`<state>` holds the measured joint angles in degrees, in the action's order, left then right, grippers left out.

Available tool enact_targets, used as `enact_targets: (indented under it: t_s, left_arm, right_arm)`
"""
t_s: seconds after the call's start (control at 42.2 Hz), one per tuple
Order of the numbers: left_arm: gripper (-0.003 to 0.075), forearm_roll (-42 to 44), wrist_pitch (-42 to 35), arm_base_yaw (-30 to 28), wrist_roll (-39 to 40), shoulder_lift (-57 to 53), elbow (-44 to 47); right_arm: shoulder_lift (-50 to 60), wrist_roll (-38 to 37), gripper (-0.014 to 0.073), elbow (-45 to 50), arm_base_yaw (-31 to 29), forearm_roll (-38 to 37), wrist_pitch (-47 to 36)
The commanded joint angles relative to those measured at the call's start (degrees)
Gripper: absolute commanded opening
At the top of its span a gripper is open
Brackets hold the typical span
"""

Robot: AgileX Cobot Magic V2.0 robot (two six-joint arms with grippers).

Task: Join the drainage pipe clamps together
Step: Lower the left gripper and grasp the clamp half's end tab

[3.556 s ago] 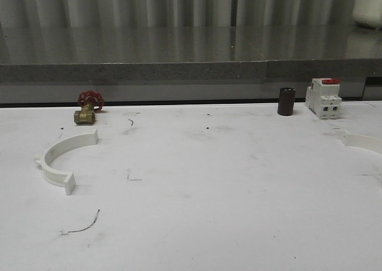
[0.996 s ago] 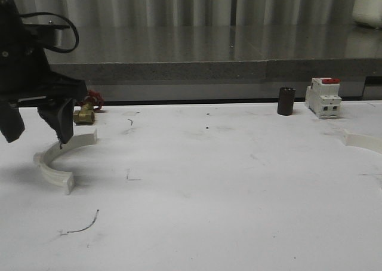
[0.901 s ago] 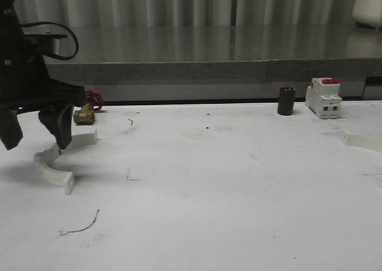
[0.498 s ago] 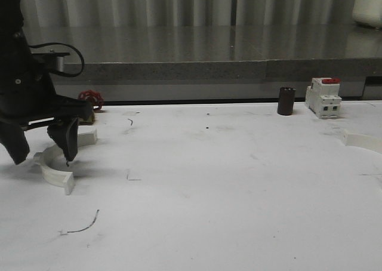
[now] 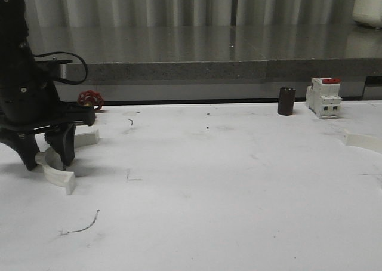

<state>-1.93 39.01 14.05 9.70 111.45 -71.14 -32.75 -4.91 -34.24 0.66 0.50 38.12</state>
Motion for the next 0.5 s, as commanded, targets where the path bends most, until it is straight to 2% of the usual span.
enact_targets:
  t_s: [0.0, 0.213, 0.474]
  left_arm:
    - [0.0262, -0.6, -1.5, -0.1, 0.7, -2.8, -1.6]
    - [0.0168, -0.6, -1.5, -0.1, 0.7, -2.8, -1.6]
    - [0.0147, -0.6, -1.6, 0.6, 0.7, -3.6, -1.6]
  right_arm:
    - [-0.5, 0.2, 0.049, -1.4, -0.3, -0.5, -4.2]
    - [-0.5, 0.2, 0.049, -1.4, -0.3, -0.5, -4.2]
    - [-0.5, 0.2, 0.049, -1.4, -0.3, -0.5, -4.2]
